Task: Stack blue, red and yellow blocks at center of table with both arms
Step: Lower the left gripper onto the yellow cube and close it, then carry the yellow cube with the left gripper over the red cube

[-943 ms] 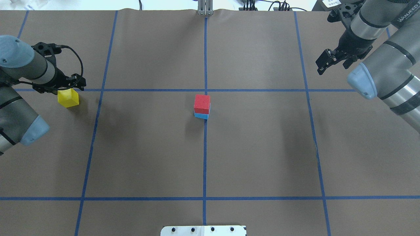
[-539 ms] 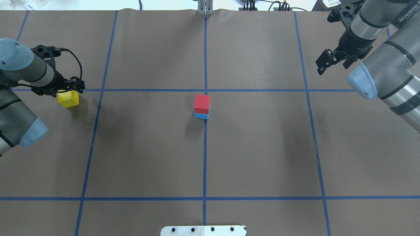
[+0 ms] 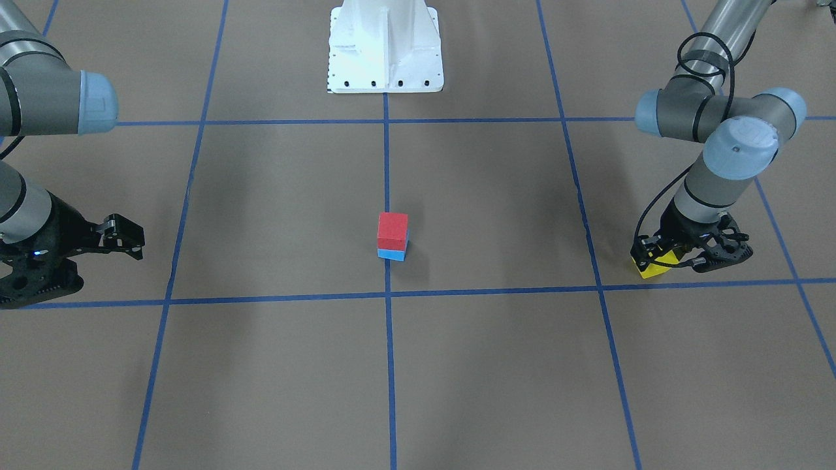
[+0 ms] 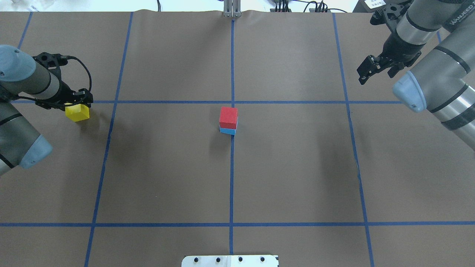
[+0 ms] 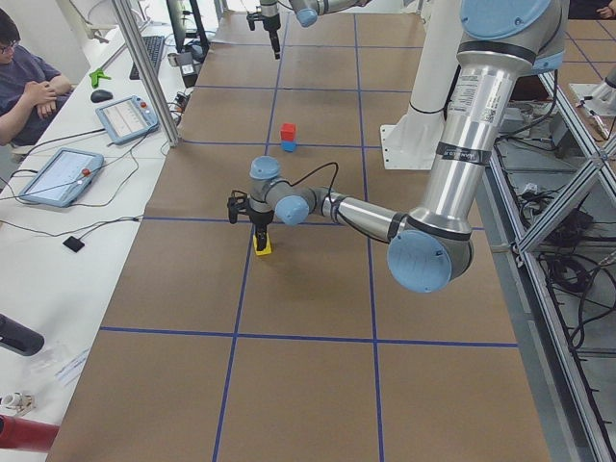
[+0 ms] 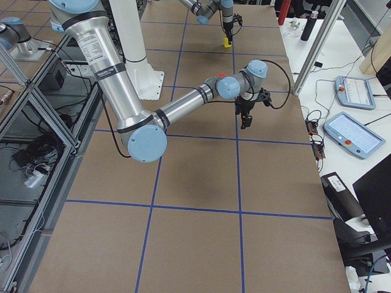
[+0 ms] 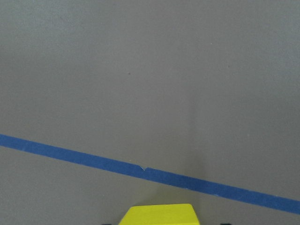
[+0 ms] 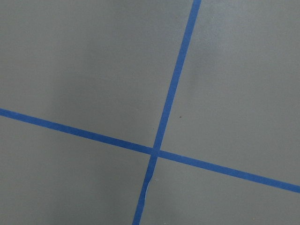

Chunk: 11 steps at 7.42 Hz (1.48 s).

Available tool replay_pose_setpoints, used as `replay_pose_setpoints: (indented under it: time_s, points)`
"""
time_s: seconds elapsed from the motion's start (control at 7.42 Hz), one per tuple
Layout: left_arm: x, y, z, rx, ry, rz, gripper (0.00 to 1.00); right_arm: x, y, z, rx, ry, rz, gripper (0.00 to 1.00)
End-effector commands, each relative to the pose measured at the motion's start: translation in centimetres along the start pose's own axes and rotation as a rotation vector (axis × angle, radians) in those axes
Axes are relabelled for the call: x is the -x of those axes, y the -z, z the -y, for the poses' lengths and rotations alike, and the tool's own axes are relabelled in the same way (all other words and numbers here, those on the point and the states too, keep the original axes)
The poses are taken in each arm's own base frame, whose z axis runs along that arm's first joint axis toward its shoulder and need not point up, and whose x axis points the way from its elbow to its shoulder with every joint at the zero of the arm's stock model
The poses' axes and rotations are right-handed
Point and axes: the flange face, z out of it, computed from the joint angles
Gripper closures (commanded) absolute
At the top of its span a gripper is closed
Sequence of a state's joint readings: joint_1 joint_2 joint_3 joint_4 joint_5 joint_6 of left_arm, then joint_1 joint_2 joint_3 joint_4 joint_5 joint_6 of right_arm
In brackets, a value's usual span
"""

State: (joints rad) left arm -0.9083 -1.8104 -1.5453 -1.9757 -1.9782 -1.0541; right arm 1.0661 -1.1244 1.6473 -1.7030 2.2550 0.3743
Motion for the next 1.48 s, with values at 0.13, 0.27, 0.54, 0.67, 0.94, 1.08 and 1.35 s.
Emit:
replay_pose_setpoints:
  time_s: [0.13, 0.27, 0.54, 0.67, 0.94, 1.08, 1.35]
  points:
    - [-3.3, 8.4, -2.5, 0.082, -0.020, 0.005, 1.00, 0.0, 0.1, 0.0, 0.000, -0.001, 0.000, 0.01]
    - [-7.2, 14.5, -2.5, 0.088, -0.054, 0.026, 1.00, 0.1, 0.1, 0.0, -0.001, 0.000, 0.001, 0.01]
    - [-17.7, 24.3, -2.2, 0.063, -0.078, -0.010, 1.00, 0.1, 0.1, 0.0, -0.001, 0.000, 0.002, 0.01]
    - [-23.0, 26.1, -3.9, 0.063, -0.144, -0.064, 1.00, 0.1, 0.2, 0.0, -0.003, 0.000, 0.002, 0.01]
    - [-35.6, 28.5, -4.5, 0.060, -0.169, -0.102, 1.00, 0.0, 0.4, 0.0, -0.005, 0.001, 0.002, 0.01]
    - [-40.8, 27.8, -5.6, 0.080, -0.180, -0.081, 1.00, 0.1, 0.4, 0.0, -0.006, 0.002, 0.004, 0.01]
    - [-44.4, 23.1, -8.4, 0.073, -0.245, -0.021, 1.00, -0.1, 0.4, 0.0, -0.005, 0.004, 0.003, 0.01]
